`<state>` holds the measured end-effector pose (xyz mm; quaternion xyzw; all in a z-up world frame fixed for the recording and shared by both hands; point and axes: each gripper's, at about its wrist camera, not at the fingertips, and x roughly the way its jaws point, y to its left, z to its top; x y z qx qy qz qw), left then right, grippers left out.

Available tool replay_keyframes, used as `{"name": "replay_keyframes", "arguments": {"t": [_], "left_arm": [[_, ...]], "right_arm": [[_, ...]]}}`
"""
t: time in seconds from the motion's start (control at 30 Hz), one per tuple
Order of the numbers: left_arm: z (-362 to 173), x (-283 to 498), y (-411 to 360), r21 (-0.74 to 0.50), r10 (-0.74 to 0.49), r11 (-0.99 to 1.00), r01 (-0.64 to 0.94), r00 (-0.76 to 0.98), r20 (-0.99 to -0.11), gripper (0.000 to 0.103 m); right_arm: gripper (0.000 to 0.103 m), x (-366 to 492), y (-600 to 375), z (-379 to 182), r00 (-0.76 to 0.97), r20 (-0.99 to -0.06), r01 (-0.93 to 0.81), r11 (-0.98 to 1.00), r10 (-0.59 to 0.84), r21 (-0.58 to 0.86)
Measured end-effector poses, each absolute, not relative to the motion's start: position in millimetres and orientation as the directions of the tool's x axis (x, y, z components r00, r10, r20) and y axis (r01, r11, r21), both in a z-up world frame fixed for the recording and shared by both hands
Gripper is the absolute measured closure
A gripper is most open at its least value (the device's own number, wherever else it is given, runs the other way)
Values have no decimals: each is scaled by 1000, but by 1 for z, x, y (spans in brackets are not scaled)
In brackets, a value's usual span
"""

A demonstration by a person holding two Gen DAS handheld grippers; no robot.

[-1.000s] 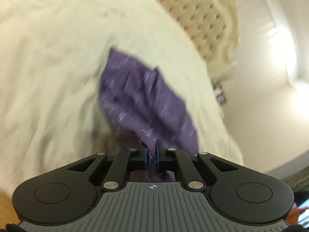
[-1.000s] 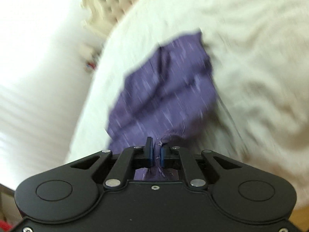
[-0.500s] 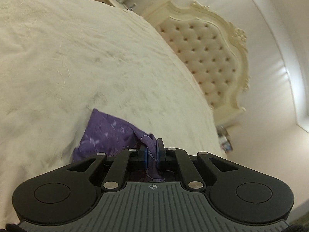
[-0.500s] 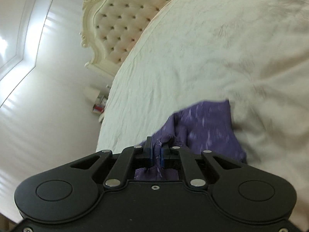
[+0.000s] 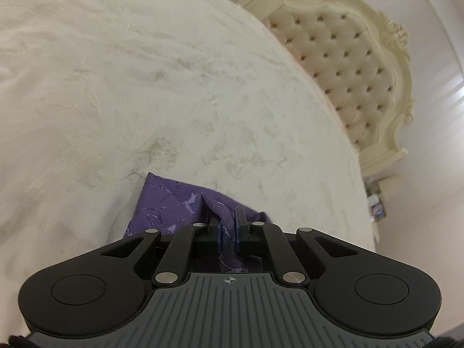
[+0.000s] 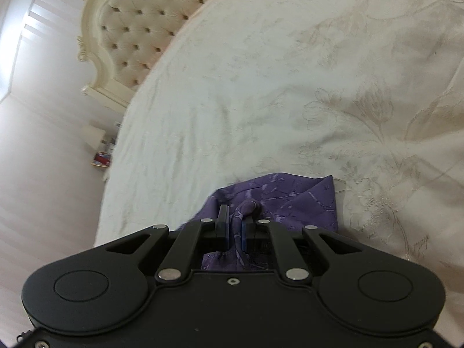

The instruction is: Fold large clothes

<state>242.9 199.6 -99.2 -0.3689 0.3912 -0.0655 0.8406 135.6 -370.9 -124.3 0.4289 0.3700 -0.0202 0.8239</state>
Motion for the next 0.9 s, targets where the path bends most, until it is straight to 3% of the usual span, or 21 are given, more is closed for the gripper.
{"name": "replay_keyframes", "arguments": {"t": [0.07,0.13,0.2,0.27,0.47,0.9], "left_arm": [[-108,252,202,-677,-416,713,-183,667,-618,91],[-117,261,206,-699,-439,688,-196,654,-615,74],[-119,263,213,-720,-433,665,-200,682,-589,62],[-114,264,221,-728,-413,659,-192,716,-563,56],[-88,268,211,-600,-423,799,-48,664,-617,54],[-110,215,63,-360,-493,862,358,425,-759,51]], "right_arm": [[86,142,-368,-128,710,-654,372,648,262,664],[79,148,-363,-129,691,-684,401,663,233,632],[41,151,-361,-127,691,-695,424,669,198,611],[24,149,-357,-119,724,-672,417,676,157,608],[24,140,-333,-94,732,-667,362,751,138,552],[26,120,-184,-112,547,-825,-70,989,145,128]]}}
